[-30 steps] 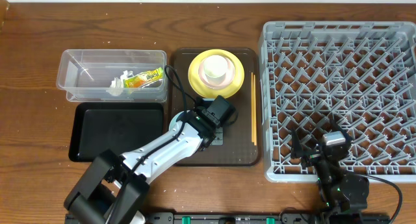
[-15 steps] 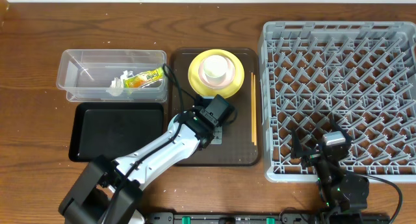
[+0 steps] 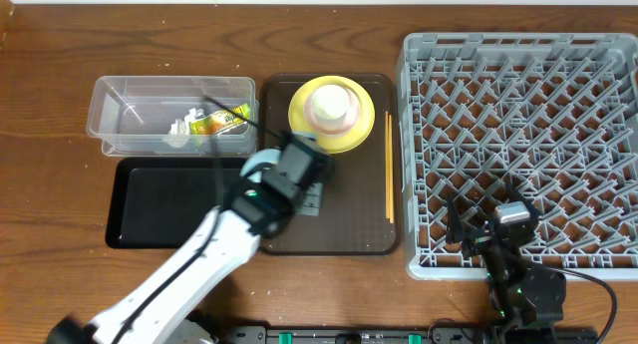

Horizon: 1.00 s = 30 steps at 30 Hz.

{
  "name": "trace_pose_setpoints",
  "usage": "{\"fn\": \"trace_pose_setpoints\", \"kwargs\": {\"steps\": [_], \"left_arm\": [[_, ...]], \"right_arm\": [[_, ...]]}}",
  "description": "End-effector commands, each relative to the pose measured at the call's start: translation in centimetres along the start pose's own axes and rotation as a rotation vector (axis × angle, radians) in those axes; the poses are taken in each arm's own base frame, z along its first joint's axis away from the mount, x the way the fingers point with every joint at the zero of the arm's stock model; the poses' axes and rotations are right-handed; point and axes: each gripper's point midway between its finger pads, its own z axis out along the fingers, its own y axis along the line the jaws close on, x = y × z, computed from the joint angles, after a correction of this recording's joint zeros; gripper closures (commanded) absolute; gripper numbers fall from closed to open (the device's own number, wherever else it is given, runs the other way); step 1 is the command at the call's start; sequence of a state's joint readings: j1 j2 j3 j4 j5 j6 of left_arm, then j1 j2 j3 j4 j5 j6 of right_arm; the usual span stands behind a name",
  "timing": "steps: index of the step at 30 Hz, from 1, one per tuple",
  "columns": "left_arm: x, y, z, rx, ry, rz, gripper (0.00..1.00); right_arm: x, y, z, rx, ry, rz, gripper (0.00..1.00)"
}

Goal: Sort waste into correct bins and load items into the dishwasher rack
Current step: 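Carry the blue bowl left over the black tray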

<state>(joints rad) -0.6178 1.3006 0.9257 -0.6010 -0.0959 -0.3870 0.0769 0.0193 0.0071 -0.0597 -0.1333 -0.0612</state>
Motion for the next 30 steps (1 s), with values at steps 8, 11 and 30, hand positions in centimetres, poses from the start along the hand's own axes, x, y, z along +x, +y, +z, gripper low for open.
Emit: {"fn": "trace_pose_setpoints", "kwargs": {"steps": [8, 11, 30], "left_arm": [[-3.4, 6.1, -4.0, 0.133, -0.070, -0.222, 0.94], [-3.7, 8.0, -3.9, 0.200, -0.053, -0.323, 0.94], [-4.0, 14.7, -5.5, 0.610, -0.170, -0.582, 0.94]], "right_arm": [[0.2, -0.2, 0.0, 0.010, 0.007, 0.005, 0.01], [0.2, -0.2, 0.0, 0.010, 0.007, 0.005, 0.01], [0.2, -0.2, 0.0, 0.010, 0.007, 0.005, 0.01]]}}
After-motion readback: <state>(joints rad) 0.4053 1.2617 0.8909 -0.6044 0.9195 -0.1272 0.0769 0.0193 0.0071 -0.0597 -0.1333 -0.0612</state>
